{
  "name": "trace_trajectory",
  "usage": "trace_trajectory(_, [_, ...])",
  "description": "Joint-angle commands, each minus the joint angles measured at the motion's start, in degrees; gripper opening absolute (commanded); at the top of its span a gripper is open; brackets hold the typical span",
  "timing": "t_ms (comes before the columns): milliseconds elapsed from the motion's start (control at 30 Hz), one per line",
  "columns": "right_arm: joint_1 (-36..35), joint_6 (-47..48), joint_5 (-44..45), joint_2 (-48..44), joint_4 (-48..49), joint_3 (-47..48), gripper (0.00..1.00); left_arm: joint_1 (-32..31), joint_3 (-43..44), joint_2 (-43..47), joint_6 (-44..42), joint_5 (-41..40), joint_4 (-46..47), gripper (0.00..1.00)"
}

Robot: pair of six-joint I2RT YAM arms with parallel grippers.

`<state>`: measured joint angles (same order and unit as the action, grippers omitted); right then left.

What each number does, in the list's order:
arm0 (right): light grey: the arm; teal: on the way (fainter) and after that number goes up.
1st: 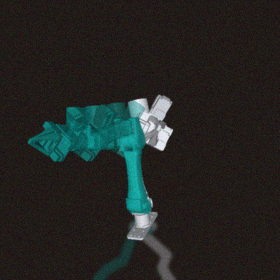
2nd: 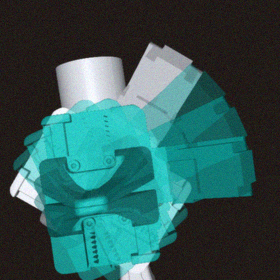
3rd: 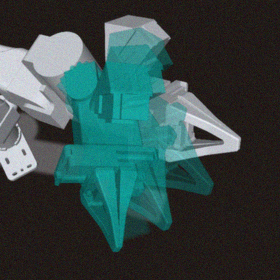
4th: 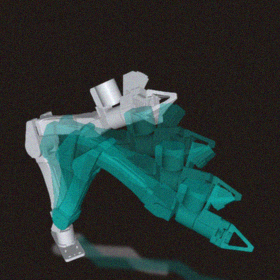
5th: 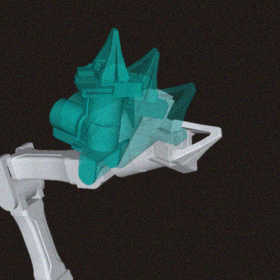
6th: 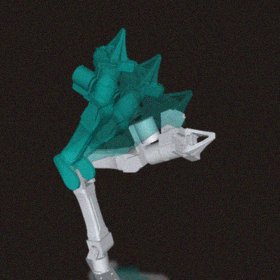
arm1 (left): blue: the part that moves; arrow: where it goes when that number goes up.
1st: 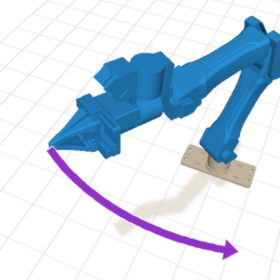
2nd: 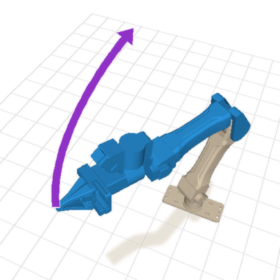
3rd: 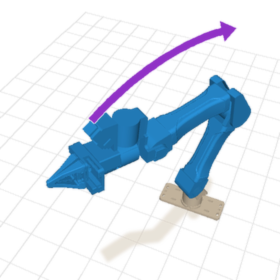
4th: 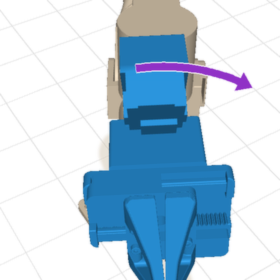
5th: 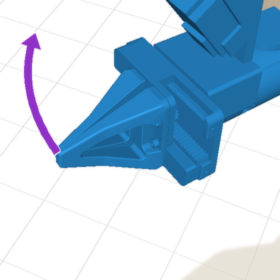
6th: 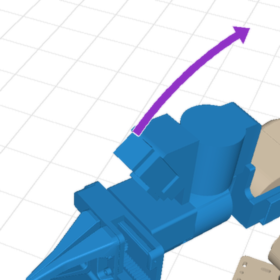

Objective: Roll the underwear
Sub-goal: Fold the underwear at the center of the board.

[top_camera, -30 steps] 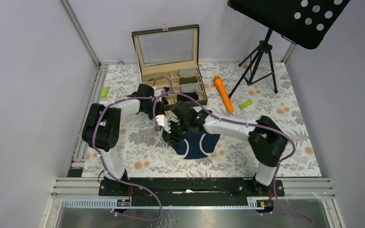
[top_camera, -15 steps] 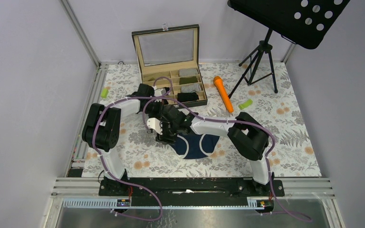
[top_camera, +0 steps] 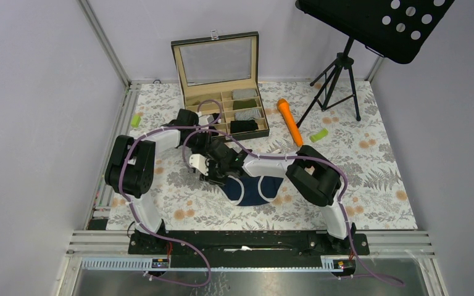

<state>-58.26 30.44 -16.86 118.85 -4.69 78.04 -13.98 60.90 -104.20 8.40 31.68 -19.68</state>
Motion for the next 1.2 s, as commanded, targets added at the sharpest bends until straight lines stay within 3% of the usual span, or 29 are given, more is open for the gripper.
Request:
trace_trajectory(0, [-0.5, -2.6, 3.4, 1.8, 1.9, 1.8, 0.32, 0.9, -0.4, 3.3, -0.7, 0.4, 1.4, 0.0])
trace_trajectory(133, [-0.9, -4.6, 2.9, 1.7, 2.3, 2.7, 0.29, 1.3, -0.7, 3.4, -0.7, 0.4, 1.4, 0.0])
trace_trajectory(367, [-1.5, -6.5, 3.3, 2.0, 2.5, 3.8, 0.38, 1.7, -0.7, 3.2, -0.6, 0.9, 1.5, 0.0])
trace_trajectory(1000, [-1.8, -4.4, 5.1, 3.7, 0.6, 4.8, 0.37, 1.8, -0.1, 2.6, -0.1, 1.7, 0.9, 0.0])
trace_trajectory(1100, [-1.8, -3.9, 5.4, 3.7, 0.2, 4.3, 0.24, 1.8, 0.1, 2.5, -0.2, 1.6, 0.8, 0.0])
trace_trajectory(1167, [-1.9, -3.9, 5.4, 3.6, 0.3, 4.3, 0.01, 1.9, 0.1, 2.6, -0.4, 1.6, 0.7, 0.0])
